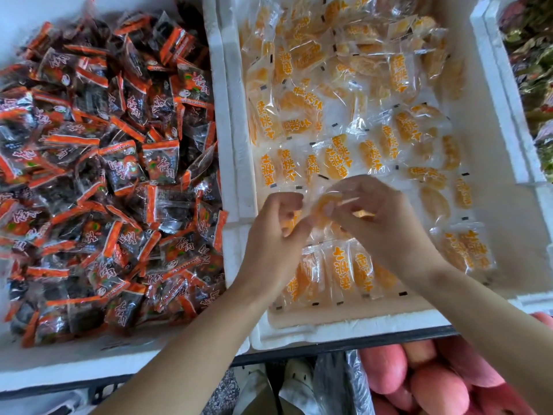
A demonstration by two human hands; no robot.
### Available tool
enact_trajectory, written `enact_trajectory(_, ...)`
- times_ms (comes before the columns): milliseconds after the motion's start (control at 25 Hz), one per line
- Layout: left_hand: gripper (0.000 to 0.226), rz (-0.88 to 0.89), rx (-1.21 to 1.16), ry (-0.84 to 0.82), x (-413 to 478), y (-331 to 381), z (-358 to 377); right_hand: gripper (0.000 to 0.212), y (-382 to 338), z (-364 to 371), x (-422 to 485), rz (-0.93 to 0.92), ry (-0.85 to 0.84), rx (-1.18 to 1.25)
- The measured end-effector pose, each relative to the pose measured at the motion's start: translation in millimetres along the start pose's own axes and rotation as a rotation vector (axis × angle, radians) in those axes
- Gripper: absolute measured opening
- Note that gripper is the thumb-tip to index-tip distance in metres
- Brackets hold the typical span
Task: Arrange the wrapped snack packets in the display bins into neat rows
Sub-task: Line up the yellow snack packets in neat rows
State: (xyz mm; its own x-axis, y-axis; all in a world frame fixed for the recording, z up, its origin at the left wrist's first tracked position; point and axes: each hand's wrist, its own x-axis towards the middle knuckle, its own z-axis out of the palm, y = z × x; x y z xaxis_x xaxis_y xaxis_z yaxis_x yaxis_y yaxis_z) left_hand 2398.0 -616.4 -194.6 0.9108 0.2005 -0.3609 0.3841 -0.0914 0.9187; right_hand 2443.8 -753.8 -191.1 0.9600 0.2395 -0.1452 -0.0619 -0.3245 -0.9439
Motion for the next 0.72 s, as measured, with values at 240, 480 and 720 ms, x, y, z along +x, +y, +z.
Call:
enact_trajectory(240,0.032,-0.147,-0.377,-0.11,2,10,10,0.026,17,-13,-14,-0.478,0.02,-0.453)
enact_trajectory(480,0.034,-0.084,-0.324,-0.104,0,1,7,0.029,20,-22,-22,-0.321,0.041,-0.238)
enact_trajectory(720,0.022,-0.048,-0.194,-0.153,3,4,5,0.042,12,-27,-7,0.142,0.015,0.06)
